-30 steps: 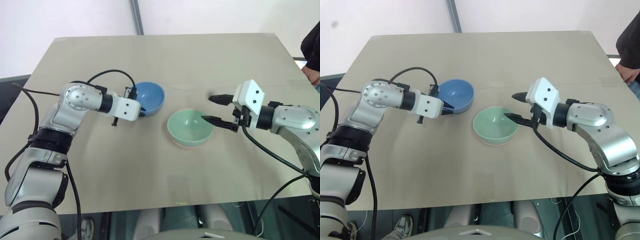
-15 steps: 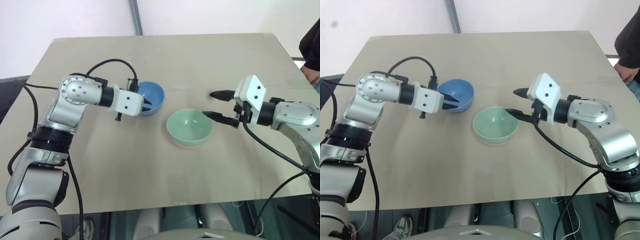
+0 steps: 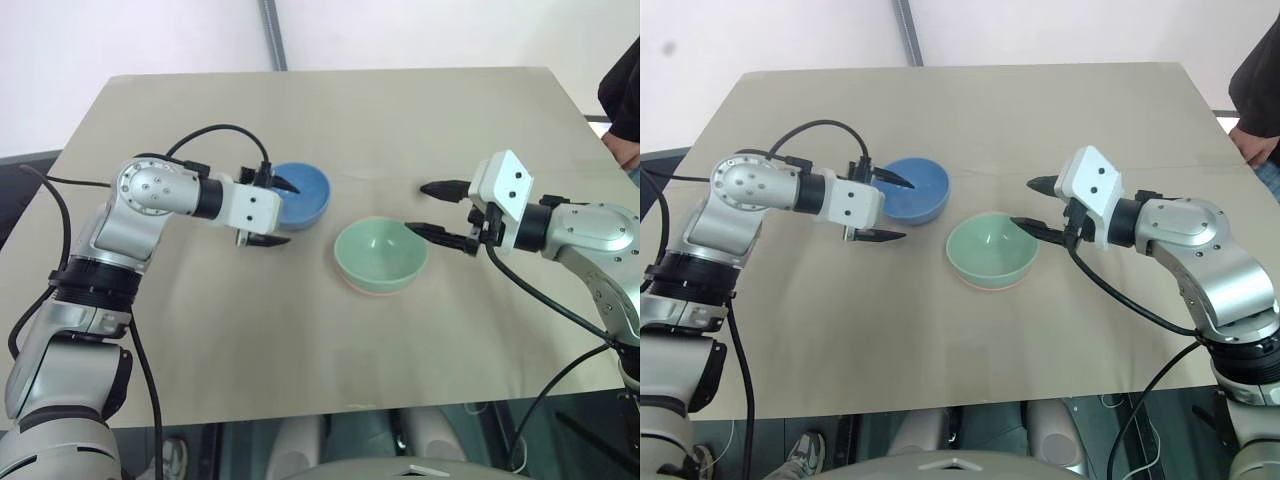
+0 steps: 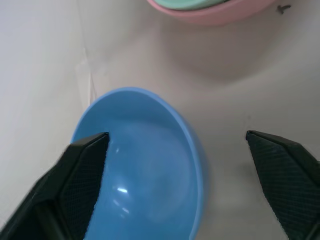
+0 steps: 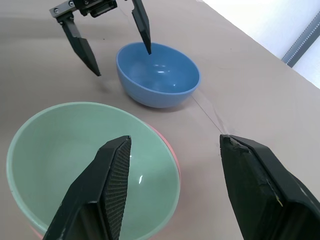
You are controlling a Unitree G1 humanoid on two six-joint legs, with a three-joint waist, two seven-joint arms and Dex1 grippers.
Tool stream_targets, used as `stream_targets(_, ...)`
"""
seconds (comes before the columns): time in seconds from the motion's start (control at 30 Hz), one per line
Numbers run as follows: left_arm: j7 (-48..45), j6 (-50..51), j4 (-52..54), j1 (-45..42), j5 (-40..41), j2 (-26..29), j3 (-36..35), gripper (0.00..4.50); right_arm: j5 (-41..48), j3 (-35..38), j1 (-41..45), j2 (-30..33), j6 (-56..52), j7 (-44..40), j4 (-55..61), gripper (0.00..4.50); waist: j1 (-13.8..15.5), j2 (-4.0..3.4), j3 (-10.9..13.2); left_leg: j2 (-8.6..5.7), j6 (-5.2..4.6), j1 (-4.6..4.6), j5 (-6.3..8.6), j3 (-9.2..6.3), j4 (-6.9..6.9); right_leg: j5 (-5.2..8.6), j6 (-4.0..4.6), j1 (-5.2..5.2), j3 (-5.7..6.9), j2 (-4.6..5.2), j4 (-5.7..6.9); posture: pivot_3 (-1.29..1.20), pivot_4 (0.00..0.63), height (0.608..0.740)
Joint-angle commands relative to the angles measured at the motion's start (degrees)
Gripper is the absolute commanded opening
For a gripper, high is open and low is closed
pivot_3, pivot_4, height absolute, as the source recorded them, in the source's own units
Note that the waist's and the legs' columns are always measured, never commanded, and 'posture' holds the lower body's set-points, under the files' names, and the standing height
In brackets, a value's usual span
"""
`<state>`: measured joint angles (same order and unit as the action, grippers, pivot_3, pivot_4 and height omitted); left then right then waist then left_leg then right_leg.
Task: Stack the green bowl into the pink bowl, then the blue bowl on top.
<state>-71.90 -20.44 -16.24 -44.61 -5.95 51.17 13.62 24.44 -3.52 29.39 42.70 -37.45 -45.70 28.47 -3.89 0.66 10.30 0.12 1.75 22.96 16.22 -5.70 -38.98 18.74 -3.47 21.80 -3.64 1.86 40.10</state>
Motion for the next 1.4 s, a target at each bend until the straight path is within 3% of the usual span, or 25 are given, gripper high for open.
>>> stream_targets(0.03,1.69,-2.37,-0.49,-0.03,-3.51,0.84,0.66,4.42,-0.24,1.61,0.17,0.29,0.94,0.51,1.71,3.12,0.02,0.0,0.0,0.0,0.0,0.0,0.0,0.01,0.0,0.0,0.0,0.0,0.0,0.0,0.0,0.0,0.15,0.74)
stream_targets(0.3,5.55,-5.23,-4.93,-0.47,-13.02,-0.38,5.31,4.42,-0.55,1.76,-0.26,0.22,0.96,0.81,1.94,3.12,0.01,0.0,0.0,-0.01,0.0,0.0,0.0,0.02,0.0,0.0,0.0,0.0,0.0,-0.01,0.02,0.0,0.15,0.74)
stream_targets(0.4,7.28,-8.14,-7.17,-1.49,-15.18,-0.73,6.42,3.6,-0.63,1.87,-0.51,0.32,0.89,0.96,2.21,3.12,0.06,0.0,0.0,-0.01,-0.01,0.0,0.01,0.01,-0.02,0.0,0.0,-0.01,0.02,0.0,0.03,0.0,0.15,0.74)
stream_targets(0.47,7.46,-9.11,-7.82,-1.8,-15.45,-0.77,6.6,2.65,-0.56,2.0,-0.7,0.43,0.72,1.1,2.51,3.12,0.07,0.0,0.0,-0.01,-0.02,-0.01,0.01,0.0,-0.04,0.0,0.0,-0.01,0.02,0.01,0.06,0.0,0.15,0.74)
stream_targets(0.53,7.52,-9.88,-8.33,-2.4,-15.22,-0.86,6.59,1.92,-0.46,2.25,-1.08,0.64,0.55,1.25,2.84,3.12,0.08,0.0,0.0,-0.01,-0.02,0.0,0.01,0.01,-0.06,0.0,0.0,-0.01,0.01,0.01,0.09,0.0,0.15,0.74)
stream_targets(0.57,7.29,-10.23,-8.38,-2.63,-14.75,-0.76,6.4,1.8,-0.41,2.39,-1.31,0.76,0.45,1.35,3.06,3.12,0.08,0.0,0.0,-0.01,-0.03,0.0,0.02,0.01,-0.07,0.0,0.0,-0.01,0.01,0.01,0.1,0.0,0.15,0.74)
stream_targets(0.6,7.05,-10.59,-8.45,-2.82,-14.26,-0.69,6.22,1.14,-0.36,2.51,-1.5,0.86,0.38,1.43,3.24,3.12,0.08,0.0,0.0,-0.01,-0.04,0.01,0.02,0.01,-0.1,0.0,0.0,0.0,0.01,0.01,0.12,0.0,0.15,0.74)
stream_targets(0.63,6.93,-11.01,-8.5,-2.99,-13.86,-0.63,6.04,1.05,-0.3,2.6,-1.67,0.95,0.34,1.5,3.39,3.12,0.08,0.0,0.0,-0.01,-0.04,0.01,0.02,0.0,-0.1,0.0,0.0,0.0,0.02,0.0,0.12,0.0,0.15,0.74)
stream_targets(0.7,6.77,-11.62,-8.58,-3.46,-13.0,-0.72,5.69,0.18,-0.23,2.78,-1.97,1.14,0.38,1.54,3.6,3.12,0.08,0.0,0.0,-0.01,-0.03,0.01,0.02,0.0,-0.1,0.0,0.0,0.0,0.01,0.0,0.13,0.0,0.15,0.74)
stream_targets(1.0,-0.34,-10.44,-5.59,-6.38,0.34,-1.64,3.02,0.08,1.99,6.16,-4.84,3.25,0.29,-0.02,5.63,3.12,0.23,0.0,0.0,-0.01,-0.05,0.02,0.03,-0.01,-0.13,0.0,0.0,0.0,0.02,0.01,0.16,0.0,0.15,0.74)
stream_targets(1.2,-8.99,-8.26,-0.84,-7.97,9.38,-2.25,2.86,0.08,11.39,17.64,-13.71,7.39,-2.9,-4.44,10.54,3.12,0.56,0.01,0.0,-0.02,-0.07,0.09,0.04,-0.03,-0.16,0.0,0.0,-0.02,0.06,0.02,0.08,0.0,0.15,0.74)
stream_targets(1.3,-11.45,-8.31,-2.07,-10.78,10.56,-4.15,3.37,0.0,17.21,24.95,-19.47,9.54,-7.15,-4.92,14.06,3.87,0.83,0.01,0.0,-0.02,-0.15,0.05,0.08,-0.04,-0.22,0.0,0.0,-0.08,0.08,0.01,0.14,0.0,0.15,0.74)
stream_targets(1.33,-11.9,-8.48,-2.8,-11.52,10.66,-4.81,3.46,0.0,18.61,26.34,-20.74,9.88,-8.04,-4.6,15.08,4.36,1.21,0.01,-0.01,-0.02,-0.16,0.03,0.09,-0.05,-0.23,0.0,0.0,-0.11,0.09,0.0,0.16,0.0,0.15,0.74)
stream_targets(1.4,-12.64,-8.99,-4.44,-13.2,10.74,-6.56,3.8,0.0,19.05,28.87,-22.98,9.68,-8.51,-2.12,17.34,4.44,1.26,0.01,-0.01,0.0,-0.18,-0.03,0.1,-0.03,-0.25,0.0,0.0,-0.13,0.07,-0.04,0.2,0.0,0.15,0.74)
